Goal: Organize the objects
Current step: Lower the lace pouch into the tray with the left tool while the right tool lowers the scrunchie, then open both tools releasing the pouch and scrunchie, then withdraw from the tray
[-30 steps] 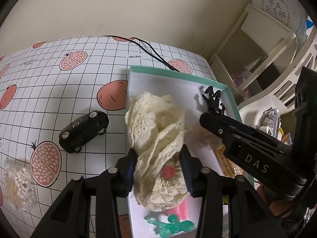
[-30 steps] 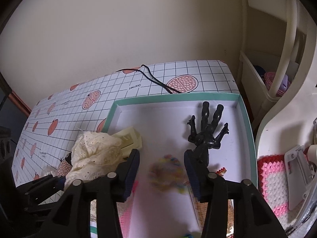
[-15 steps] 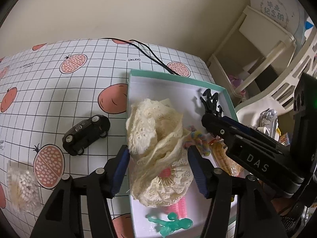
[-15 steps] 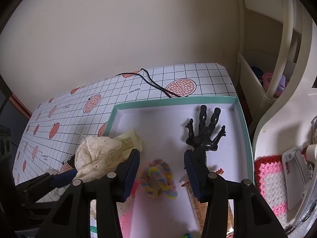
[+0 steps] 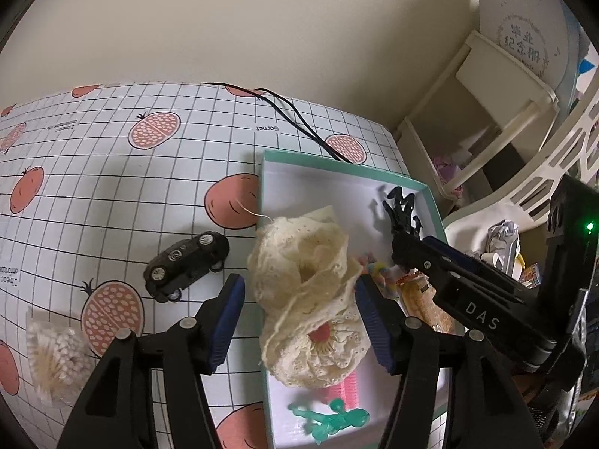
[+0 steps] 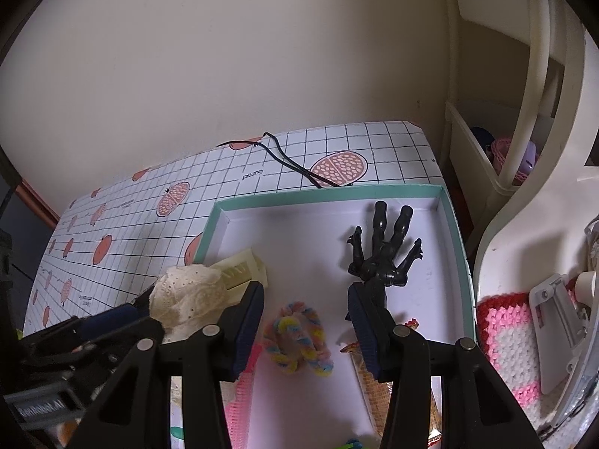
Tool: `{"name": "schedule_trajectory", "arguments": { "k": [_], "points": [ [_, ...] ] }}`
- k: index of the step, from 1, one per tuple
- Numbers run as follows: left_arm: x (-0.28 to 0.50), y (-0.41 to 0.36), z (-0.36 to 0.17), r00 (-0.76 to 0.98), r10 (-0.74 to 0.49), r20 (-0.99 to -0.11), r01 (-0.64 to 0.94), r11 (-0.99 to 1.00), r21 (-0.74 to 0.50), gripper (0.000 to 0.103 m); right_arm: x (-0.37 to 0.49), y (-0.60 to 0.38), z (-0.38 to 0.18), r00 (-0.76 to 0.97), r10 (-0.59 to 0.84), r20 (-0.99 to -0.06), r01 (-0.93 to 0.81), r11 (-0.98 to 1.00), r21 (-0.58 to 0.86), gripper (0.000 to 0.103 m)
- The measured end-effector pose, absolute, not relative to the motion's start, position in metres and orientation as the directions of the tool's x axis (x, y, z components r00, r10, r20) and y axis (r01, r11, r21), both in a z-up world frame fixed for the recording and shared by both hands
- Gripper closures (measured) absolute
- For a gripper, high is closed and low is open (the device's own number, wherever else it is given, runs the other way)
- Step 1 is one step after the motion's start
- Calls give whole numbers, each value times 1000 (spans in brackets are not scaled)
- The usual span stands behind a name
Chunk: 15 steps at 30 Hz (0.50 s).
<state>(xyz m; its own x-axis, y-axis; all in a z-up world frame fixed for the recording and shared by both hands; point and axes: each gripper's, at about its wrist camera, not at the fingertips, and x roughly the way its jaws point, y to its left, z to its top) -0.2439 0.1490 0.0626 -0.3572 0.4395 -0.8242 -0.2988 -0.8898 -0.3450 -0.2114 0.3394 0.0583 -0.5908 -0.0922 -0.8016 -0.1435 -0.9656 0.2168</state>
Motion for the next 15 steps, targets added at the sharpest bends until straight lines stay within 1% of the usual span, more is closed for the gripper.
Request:
{"name": "schedule_trajectory", "arguments": {
  "k": [1, 3, 4, 5, 6, 7, 9, 11, 12, 15],
  "points": [
    [-245, 147, 64, -361, 439, -823, -294, -891, -346, 40, -212, 339, 57, -587, -91, -804, -145, -966, 216, 52],
    [-246, 142, 67, -375, 432, -820, -287, -896, -340, 40, -212, 340, 56, -583, -92, -807, -142, -967, 213, 42],
    [-247, 140, 68, -383, 425, -821, -282, -899, -334, 39, -212, 339, 55, -584, -91, -807, -140, -967, 211, 40],
    [-247, 137, 69, -392, 416, -821, -274, -904, -327, 32, -212, 339, 54, -583, -91, -808, -139, -968, 210, 39],
    [-248, 134, 71, -402, 407, -820, -265, -909, -322, 27, -212, 339, 54, -581, -92, -809, -140, -968, 210, 38],
    [-249, 130, 71, -410, 398, -821, -253, -914, -317, 27, -212, 339, 53, -581, -93, -809, -141, -967, 212, 36],
    [-251, 125, 71, -418, 383, -824, -236, -922, -308, 27, -213, 339, 52, -581, -94, -809, -145, -966, 216, 25],
    [-252, 121, 70, -432, 354, -829, -216, -933, -286, 27, -213, 338, 52, -577, -93, -812, -145, -966, 214, 20],
    [-253, 119, 69, -436, 343, -832, -210, -938, -276, 27, -213, 338, 51, -576, -93, -812, -143, -967, 212, 15],
    [-255, 114, 65, -441, 309, -842, -183, -950, -253, 26, -214, 336, 51, -577, -100, -811, -139, -966, 218, 5]
  ]
}}
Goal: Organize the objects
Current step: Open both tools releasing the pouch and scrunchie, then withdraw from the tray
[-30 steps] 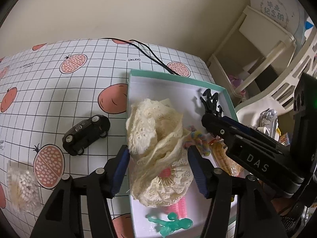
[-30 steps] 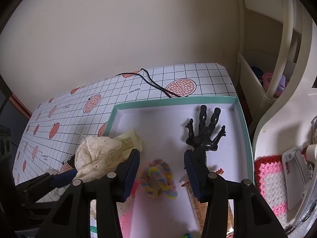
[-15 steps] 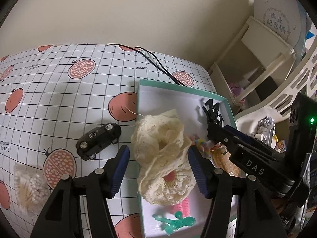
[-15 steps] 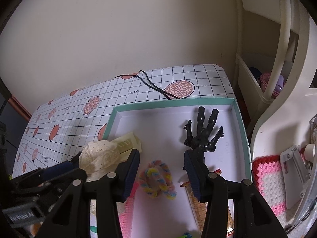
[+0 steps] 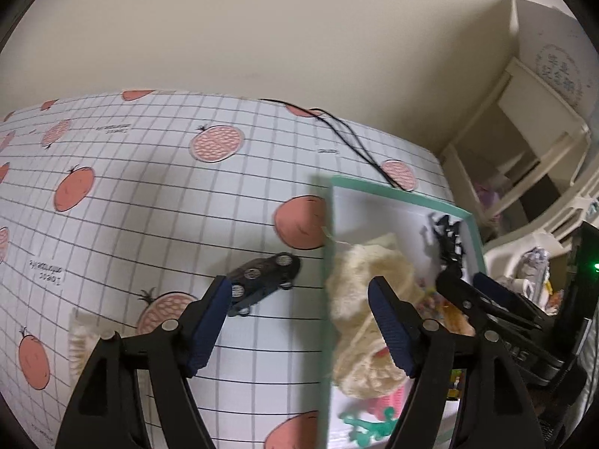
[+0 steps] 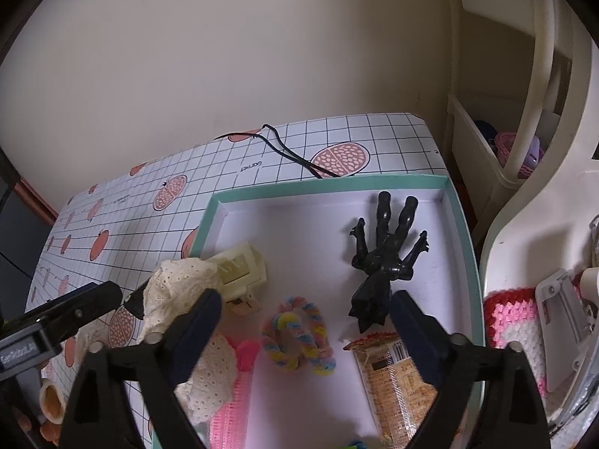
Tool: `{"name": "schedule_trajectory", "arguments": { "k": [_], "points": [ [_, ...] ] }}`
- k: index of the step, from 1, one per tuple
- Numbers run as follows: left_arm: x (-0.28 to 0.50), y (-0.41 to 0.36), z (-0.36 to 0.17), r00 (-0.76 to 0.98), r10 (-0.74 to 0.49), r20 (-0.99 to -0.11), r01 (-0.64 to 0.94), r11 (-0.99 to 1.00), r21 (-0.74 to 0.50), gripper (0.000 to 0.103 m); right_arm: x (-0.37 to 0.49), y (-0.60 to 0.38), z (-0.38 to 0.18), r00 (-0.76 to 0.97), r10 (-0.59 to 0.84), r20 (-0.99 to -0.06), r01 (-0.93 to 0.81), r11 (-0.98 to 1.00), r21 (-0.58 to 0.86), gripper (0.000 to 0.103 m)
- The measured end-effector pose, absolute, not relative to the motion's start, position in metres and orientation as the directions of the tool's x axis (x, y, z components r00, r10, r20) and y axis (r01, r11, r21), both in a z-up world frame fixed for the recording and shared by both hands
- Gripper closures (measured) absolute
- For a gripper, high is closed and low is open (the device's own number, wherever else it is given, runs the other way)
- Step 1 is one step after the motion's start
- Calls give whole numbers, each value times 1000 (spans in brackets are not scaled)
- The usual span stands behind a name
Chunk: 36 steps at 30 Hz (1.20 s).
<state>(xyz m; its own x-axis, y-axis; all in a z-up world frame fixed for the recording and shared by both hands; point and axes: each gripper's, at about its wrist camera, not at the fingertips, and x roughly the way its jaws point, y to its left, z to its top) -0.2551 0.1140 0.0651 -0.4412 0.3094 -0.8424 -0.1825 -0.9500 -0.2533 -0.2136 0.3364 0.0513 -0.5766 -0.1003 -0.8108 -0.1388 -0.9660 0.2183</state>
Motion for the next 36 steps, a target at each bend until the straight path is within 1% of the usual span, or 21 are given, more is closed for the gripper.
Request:
{"name": "schedule_trajectory", "arguments": {
  "k": [1, 3, 7, 9, 12, 21, 25, 36],
  "points": [
    [-256, 112, 64, -444, 304, -843, -174, -952, -252, 25, -214, 336, 52, -578, -102, -809, -137, -966, 219, 3],
    [-257, 107, 63, -452, 290, -843, -157, -957, -245, 13, -214, 334, 52, -583, -101, -806, -131, -967, 217, 2],
    [-258, 100, 63, -465, 279, -840, -138, -960, -242, 12, -214, 333, 53, -586, -95, -805, -133, -968, 211, 0],
    [-258, 96, 64, -474, 278, -835, -129, -960, -247, 6, -213, 332, 53, -585, -91, -806, -133, -969, 206, 0],
    [-258, 92, 68, -499, 259, -827, -128, -966, -225, 0, -214, 330, 52, -583, -79, -808, -131, -973, 190, 0],
    [-259, 72, 77, -536, 241, -809, -110, -970, -216, 0, -218, 319, 56, -589, -59, -806, -125, -979, 163, 0],
    [-259, 62, 84, -559, 237, -795, -107, -971, -214, 0, -219, 310, 64, -609, -66, -791, -112, -979, 168, 0],
    [-251, 16, 103, -580, 219, -785, -56, -972, -229, 0, -222, 252, 95, -659, -135, -740, -7, -983, 186, 0]
  ]
}}
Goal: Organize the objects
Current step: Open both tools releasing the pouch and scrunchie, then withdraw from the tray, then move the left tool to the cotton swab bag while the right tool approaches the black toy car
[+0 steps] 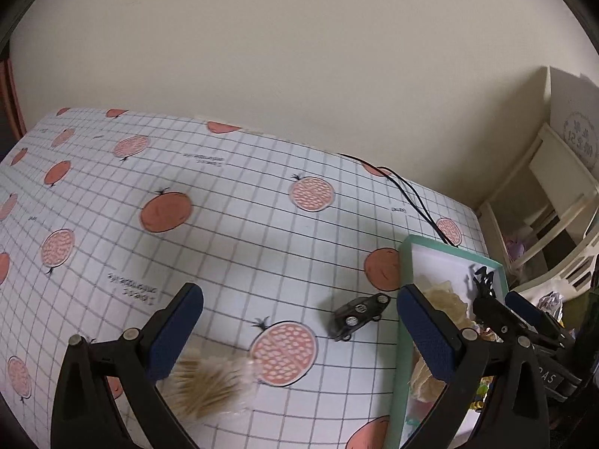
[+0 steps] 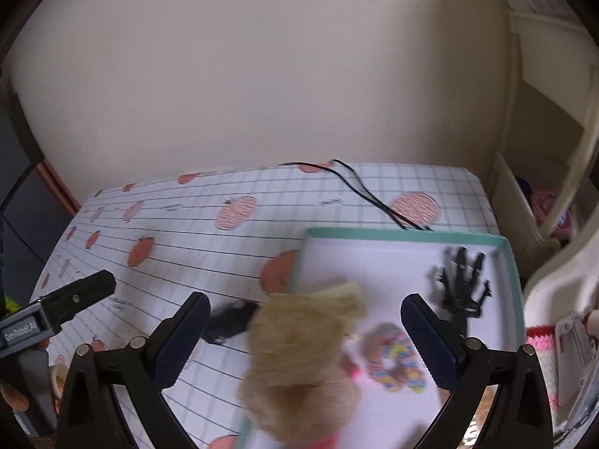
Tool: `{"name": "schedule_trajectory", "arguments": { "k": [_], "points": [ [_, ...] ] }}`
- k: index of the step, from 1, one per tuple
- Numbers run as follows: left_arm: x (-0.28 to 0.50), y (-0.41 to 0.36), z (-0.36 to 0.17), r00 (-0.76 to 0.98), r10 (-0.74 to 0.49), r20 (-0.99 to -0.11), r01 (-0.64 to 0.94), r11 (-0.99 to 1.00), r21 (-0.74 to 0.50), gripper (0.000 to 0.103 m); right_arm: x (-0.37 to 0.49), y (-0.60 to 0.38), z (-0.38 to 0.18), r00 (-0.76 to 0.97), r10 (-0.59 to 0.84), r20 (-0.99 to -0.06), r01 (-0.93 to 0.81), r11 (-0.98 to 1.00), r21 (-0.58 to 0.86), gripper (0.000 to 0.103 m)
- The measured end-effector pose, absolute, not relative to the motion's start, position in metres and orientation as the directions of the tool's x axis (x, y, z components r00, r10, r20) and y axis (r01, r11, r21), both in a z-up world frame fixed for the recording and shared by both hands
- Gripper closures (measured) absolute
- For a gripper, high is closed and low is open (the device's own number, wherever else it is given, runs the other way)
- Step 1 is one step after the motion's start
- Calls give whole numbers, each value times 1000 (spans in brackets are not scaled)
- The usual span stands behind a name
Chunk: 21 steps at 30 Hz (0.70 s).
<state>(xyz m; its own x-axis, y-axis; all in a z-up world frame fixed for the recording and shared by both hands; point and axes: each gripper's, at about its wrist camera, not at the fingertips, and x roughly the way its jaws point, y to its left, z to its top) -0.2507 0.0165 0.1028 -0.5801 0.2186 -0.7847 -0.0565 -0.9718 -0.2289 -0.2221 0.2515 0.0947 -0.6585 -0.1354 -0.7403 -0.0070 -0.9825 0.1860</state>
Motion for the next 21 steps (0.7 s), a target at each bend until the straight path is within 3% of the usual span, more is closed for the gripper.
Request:
{"name": "schedule_trajectory", "arguments": {
  "k": [14, 21],
  "points": [
    [-236, -41, 97, -523, 144, -840, 29, -982, -186, 0, -222, 195, 109, -670, -224, -708, 56, -966, 253, 0],
    [-235, -44, 70, -461, 115, -880, 60, -985, -160, 0, -231, 169, 88, -627, -225, -746, 61, -969, 241, 8]
  ]
}}
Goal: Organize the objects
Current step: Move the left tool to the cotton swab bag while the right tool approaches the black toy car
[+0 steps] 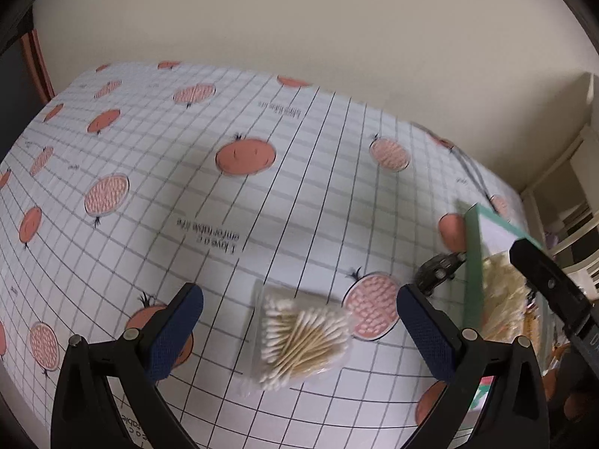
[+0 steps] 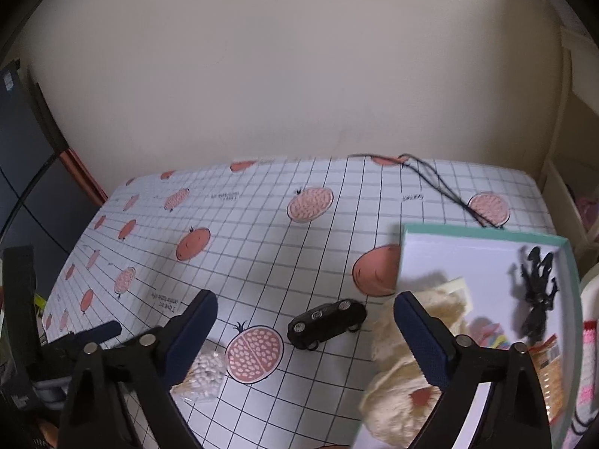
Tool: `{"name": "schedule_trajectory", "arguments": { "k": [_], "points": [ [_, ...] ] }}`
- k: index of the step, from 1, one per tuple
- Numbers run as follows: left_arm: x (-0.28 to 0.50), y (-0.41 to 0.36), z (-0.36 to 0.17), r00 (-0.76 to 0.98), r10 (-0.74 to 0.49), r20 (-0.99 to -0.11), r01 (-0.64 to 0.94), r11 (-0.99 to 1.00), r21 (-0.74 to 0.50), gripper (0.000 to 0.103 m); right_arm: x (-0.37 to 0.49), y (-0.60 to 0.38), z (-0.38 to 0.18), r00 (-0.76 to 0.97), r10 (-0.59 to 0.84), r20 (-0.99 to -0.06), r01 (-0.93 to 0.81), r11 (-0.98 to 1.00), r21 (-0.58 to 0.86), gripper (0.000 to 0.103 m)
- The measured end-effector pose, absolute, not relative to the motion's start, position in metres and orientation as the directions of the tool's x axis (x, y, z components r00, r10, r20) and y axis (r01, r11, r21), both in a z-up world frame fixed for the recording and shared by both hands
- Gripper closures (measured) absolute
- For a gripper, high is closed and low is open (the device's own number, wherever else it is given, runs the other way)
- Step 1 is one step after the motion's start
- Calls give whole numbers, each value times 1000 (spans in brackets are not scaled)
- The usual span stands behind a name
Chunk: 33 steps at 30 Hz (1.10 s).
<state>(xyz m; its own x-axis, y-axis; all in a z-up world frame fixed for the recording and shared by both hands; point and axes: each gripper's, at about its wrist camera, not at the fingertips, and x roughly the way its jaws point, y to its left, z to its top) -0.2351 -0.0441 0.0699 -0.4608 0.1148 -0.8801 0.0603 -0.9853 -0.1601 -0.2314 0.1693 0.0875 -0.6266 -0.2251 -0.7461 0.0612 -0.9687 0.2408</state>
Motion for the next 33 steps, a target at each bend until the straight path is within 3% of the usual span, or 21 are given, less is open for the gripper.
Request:
{"name": "schedule_trajectory", "arguments": {
  "k": [13, 28, 33],
  "points": [
    [-235, -47, 34, -362, 142, -921, 97, -977, -189, 0, -251, 150, 42, -518, -184, -836, -14, -975, 223, 20],
    [-235, -33, 14, -308, 81, -948, 101, -988, -117, 0, -267, 138, 15, -462, -124, -878, -80, -980, 180, 26],
    [-234, -33, 12, -303, 62, -951, 99, -990, -97, 2, -268, 140, 11, -459, -92, -884, -98, -983, 153, 34]
  ]
}}
